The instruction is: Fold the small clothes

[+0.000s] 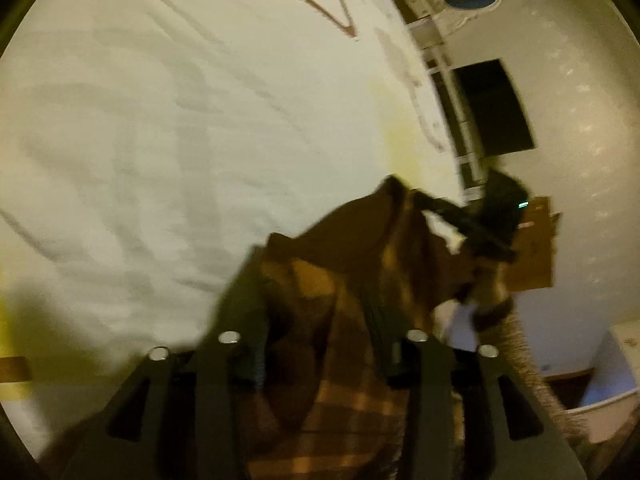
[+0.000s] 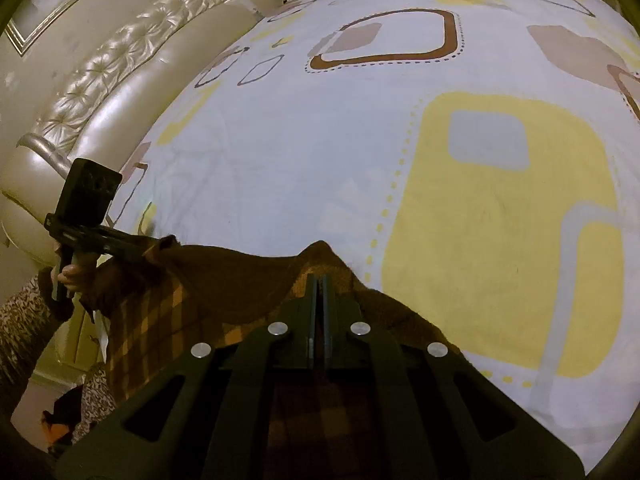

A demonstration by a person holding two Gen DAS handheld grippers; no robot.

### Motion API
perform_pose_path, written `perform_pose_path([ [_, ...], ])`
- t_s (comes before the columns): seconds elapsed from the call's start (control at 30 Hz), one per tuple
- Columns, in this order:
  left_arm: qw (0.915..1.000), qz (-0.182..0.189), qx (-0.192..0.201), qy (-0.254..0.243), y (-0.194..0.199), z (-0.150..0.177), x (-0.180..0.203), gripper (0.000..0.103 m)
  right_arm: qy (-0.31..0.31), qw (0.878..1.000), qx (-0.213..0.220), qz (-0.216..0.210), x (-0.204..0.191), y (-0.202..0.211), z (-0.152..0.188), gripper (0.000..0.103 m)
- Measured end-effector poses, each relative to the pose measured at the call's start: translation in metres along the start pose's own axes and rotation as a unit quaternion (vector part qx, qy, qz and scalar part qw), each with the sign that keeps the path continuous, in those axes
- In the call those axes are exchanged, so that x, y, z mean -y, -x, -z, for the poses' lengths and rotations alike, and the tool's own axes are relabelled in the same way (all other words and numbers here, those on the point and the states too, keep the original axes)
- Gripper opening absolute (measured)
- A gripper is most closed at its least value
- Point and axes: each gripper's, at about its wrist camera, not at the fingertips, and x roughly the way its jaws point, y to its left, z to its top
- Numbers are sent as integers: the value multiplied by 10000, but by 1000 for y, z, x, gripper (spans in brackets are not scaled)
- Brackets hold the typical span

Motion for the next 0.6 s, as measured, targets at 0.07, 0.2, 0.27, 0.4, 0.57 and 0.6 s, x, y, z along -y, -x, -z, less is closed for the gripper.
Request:
perform_pose_path([
  [0.07, 10000, -3, 35, -23, -2, 0, 3, 46, -24, 10000, -17, 19, 1, -2, 0, 2],
  [0.2, 9997, -234, 3, 71, -8, 0, 2, 35, -37, 10000, -5, 44, 1, -3, 0, 2],
  [0.27, 9987, -517, -9, -28, -12, 0, 4, 20, -43, 10000, 11, 48, 0, -2, 0, 2],
  [0.4, 9972, -691, 208, -198, -6, 1, 7, 10, -86, 9999, 66, 29, 2, -1, 0, 2],
  [0.57, 9953, -342, 874, -234, 19, -3, 7, 10, -131, 9996, 226, 56, 4, 3, 0, 2],
  [0.6, 9945, -298, 982, -202, 23, -4, 5, 10, -137, 9995, 274, 64, 4, 4, -1, 1],
])
